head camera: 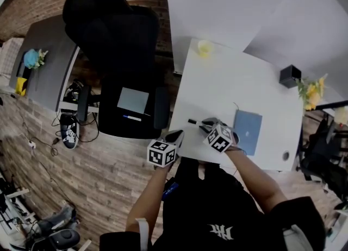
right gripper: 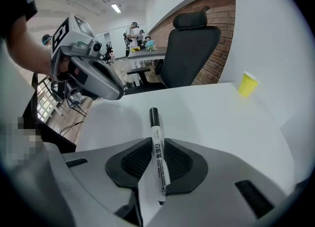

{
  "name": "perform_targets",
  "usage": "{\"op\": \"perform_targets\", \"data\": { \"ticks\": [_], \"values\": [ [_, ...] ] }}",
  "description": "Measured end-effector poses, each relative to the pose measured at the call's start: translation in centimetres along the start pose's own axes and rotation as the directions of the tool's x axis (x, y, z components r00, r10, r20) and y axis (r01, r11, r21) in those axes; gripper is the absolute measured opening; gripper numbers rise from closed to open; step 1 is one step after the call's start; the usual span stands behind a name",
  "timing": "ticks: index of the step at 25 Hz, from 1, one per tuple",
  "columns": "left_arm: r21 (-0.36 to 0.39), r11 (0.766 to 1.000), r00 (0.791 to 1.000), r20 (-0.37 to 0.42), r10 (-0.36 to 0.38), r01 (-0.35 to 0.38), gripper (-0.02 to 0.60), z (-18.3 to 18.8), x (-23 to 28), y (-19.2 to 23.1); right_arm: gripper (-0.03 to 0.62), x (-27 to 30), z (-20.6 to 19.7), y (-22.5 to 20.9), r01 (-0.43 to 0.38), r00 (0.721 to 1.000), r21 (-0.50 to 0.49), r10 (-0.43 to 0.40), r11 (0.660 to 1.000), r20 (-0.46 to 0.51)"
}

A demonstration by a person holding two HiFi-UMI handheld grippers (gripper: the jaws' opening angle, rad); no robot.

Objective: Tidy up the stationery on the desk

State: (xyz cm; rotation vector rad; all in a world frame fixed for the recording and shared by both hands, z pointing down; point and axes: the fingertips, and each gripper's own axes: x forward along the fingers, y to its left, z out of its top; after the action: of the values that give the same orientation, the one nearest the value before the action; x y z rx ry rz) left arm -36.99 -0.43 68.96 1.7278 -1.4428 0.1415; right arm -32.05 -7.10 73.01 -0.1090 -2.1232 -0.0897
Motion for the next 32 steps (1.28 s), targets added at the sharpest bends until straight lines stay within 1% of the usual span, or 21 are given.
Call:
{"op": "perform_targets", "data": {
  "ticks": [6,10,14,19,21,23,26,29,32],
  "values": [
    [-0.006,1.000,1.000,-0.005,-0.003,0.003,0.009,-0.2,0.2,0.0,0.089,-0.3,0.1,0.1,0.001,1.000,0.000,-0.001,1.000,-0.003],
    [0.008,1.000,1.000,-0.006,-0.009,0.009,0.008,0.5,0.5,-0.3,0.089,-1.0,0.8,-0.5,0.020,0.999,0.008,-0.020,1.000,0.025],
    [0.033,0.999,1.000,-0.012,-0.015,0.015,0.008,1.3,1.2,-1.1,0.087,-2.6,1.3,-1.5,0.045,0.996,0.060,-0.050,0.997,0.075],
    [0.075,0.996,0.998,-0.037,-0.041,0.044,0.009,2.2,3.2,-3.2,0.087,-5.3,-0.5,-4.0,0.108,0.988,0.148,-0.123,0.983,0.094],
    [0.095,0.994,0.997,-0.052,-0.054,0.059,0.009,2.6,4.3,-4.5,0.087,-6.6,-1.8,-5.1,0.131,0.982,0.212,-0.156,0.969,0.104],
    [0.120,0.990,0.995,-0.069,-0.070,0.078,0.009,2.9,5.5,-5.9,0.087,-7.8,-3.5,-6.1,0.153,0.976,0.284,-0.190,0.947,0.107],
    [0.161,0.981,0.991,-0.092,-0.095,0.109,0.009,3.4,7.1,-8.0,0.087,-9.9,-6.0,-7.5,0.198,0.964,0.355,-0.246,0.914,0.097],
    [0.196,0.972,0.987,-0.118,-0.108,0.129,0.009,3.8,8.8,-10.1,0.087,-12.1,-8.8,-8.9,0.237,0.949,0.436,-0.302,0.868,0.086],
    [0.223,0.963,0.982,-0.147,-0.119,0.150,0.009,3.8,10.6,-12.2,0.087,-14.1,-12.2,-9.9,0.259,0.936,0.526,-0.346,0.810,0.071]
  ]
}}
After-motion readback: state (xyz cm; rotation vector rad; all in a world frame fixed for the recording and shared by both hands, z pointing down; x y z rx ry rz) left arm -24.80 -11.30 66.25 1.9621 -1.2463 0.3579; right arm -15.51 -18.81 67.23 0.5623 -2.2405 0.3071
